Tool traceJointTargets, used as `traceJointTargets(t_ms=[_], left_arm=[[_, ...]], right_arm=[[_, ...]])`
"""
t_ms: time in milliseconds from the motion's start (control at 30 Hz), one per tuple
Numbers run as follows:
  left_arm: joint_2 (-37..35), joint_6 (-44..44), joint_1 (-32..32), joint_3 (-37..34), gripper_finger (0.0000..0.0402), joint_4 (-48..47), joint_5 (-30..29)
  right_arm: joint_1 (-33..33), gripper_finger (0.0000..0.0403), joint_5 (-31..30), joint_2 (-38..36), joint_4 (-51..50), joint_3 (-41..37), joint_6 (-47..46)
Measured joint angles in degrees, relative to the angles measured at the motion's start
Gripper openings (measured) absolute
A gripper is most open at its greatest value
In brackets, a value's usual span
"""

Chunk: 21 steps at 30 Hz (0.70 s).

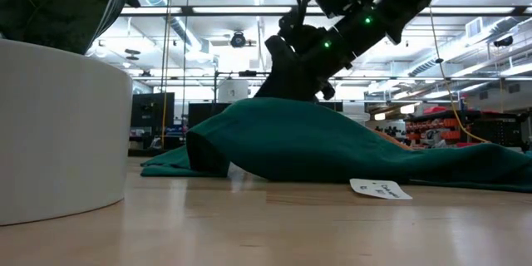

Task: Pick and placing Produce into tupperware
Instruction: Put the green bell pepper into the transparent bin

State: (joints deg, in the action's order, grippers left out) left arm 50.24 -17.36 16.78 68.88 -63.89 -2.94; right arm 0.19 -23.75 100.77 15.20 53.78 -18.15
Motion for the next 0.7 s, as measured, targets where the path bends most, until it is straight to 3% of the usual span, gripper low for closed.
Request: traceJointTargets(t_ms=[700], left_arm=[[0.0,0.1,0.0,0.0,0.0172,0.3,0.0]], right_arm=[[-0.1,0.0201,0.1,2.4,3.2,0.2,1.8]])
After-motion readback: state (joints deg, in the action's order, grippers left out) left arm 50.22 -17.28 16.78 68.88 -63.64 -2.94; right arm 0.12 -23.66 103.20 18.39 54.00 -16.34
